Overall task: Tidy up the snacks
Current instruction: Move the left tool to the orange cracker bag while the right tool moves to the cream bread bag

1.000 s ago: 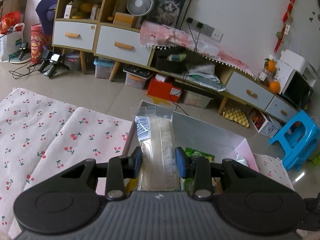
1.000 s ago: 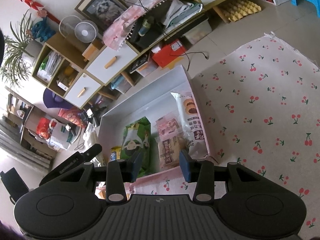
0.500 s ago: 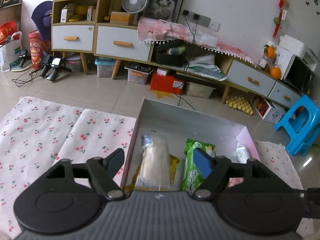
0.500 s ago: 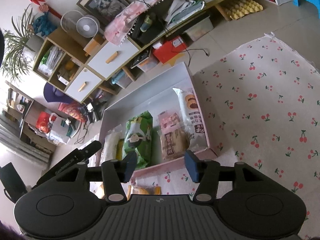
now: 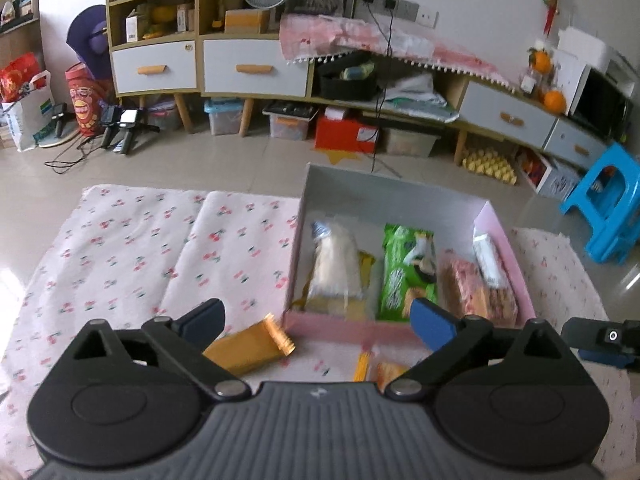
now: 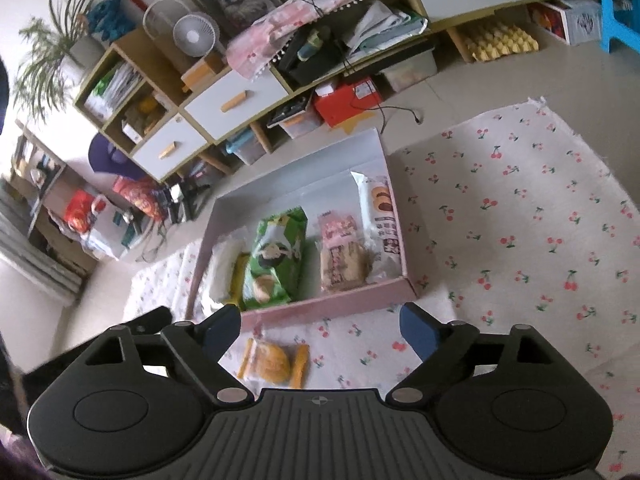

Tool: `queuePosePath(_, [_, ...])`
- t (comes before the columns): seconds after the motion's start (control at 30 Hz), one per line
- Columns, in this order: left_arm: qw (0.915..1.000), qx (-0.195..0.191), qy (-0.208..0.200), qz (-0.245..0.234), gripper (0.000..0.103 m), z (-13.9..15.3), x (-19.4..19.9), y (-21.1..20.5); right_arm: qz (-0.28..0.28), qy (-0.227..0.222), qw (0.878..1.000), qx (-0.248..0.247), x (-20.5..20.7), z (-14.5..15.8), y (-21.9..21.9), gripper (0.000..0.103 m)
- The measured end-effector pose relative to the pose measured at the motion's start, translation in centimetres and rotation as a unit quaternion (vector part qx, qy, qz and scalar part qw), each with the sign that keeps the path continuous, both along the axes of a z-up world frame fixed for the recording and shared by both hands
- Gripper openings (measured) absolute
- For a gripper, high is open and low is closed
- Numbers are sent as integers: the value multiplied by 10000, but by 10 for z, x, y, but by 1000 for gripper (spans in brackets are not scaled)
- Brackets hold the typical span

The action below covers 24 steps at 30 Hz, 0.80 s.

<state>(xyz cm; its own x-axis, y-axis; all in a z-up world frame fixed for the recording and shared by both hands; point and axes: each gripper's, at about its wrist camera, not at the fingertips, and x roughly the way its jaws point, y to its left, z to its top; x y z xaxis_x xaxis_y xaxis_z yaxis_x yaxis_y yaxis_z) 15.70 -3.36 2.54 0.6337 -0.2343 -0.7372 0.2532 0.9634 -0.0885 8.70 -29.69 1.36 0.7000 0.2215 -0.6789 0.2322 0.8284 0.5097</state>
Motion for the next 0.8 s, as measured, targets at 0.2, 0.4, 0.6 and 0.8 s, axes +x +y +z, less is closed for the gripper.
queuePosePath(0.2, [9994,267,214,88,102,6,-17,12,274,58,9973,-685,-16,5,12,89])
queuePosePath(0.4, [9969,-87,635,453,102,-11,-35,34,468,84,9946,-926,-33,5,17,90])
queuePosePath(0.6, [9836,-689,1538,642,99,-34,-34,51,556,343,9900,-1248,-40,-1,19,90])
queuePosePath(0.8, [9689,-939,2143,801,92,-54,-37,61,445,682,9898,-1172,-38,-11,11,90])
